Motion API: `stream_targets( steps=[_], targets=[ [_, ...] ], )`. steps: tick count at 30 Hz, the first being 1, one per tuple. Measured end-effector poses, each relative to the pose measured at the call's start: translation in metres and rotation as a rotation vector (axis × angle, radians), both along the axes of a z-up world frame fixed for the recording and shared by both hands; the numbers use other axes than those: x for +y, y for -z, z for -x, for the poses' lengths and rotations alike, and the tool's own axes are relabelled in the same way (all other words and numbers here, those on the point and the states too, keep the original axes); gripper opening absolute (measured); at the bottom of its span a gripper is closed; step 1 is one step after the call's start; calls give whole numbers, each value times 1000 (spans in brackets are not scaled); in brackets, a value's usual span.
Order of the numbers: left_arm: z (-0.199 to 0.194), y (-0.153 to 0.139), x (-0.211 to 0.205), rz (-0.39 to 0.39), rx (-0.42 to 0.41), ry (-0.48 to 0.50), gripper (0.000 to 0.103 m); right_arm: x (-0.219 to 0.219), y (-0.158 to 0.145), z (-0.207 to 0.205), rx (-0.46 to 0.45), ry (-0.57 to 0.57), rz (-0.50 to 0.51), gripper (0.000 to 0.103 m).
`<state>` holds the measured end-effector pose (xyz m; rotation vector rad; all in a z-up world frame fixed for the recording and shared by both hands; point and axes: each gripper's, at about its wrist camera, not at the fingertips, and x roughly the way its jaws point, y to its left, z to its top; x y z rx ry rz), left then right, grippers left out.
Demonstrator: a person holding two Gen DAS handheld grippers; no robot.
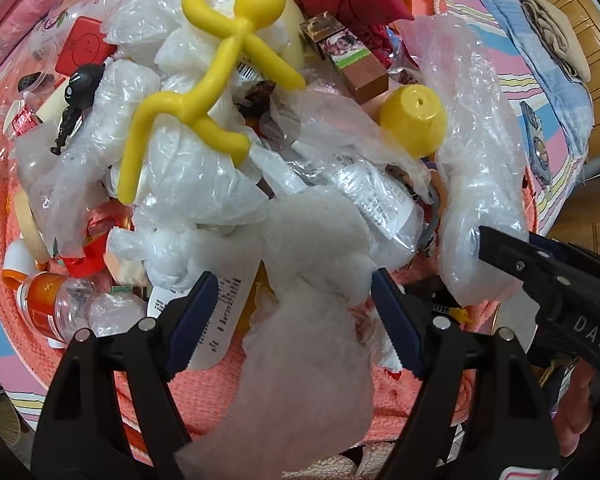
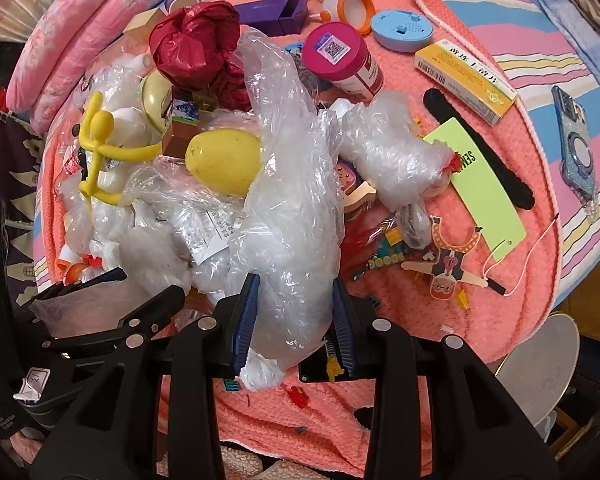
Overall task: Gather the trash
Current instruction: 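Hold the clear bag in the right tool and pull it free of the heap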
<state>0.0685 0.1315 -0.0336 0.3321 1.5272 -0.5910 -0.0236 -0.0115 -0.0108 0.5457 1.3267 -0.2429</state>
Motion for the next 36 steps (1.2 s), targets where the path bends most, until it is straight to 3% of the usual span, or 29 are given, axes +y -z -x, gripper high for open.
stream_targets(
  steps=[9, 11, 19, 23, 36],
  targets=[
    [-1, 8, -3, -3, 5, -11, 83, 4, 9, -5, 12, 3, -15, 40],
    [-2, 10, -3, 1, 18, -20, 85, 6, 9, -7, 15, 0, -14, 49],
    [-9, 12, 7, 25, 47, -44, 85, 2, 13, -17, 27, 23, -22, 54],
    [-14, 7, 9, 32, 35, -46, 85, 2, 15, -19, 21, 37, -36, 63],
    [-23, -3, 32, 59, 20, -104, 85, -2, 14, -26, 9, 49, -53, 68]
  ],
)
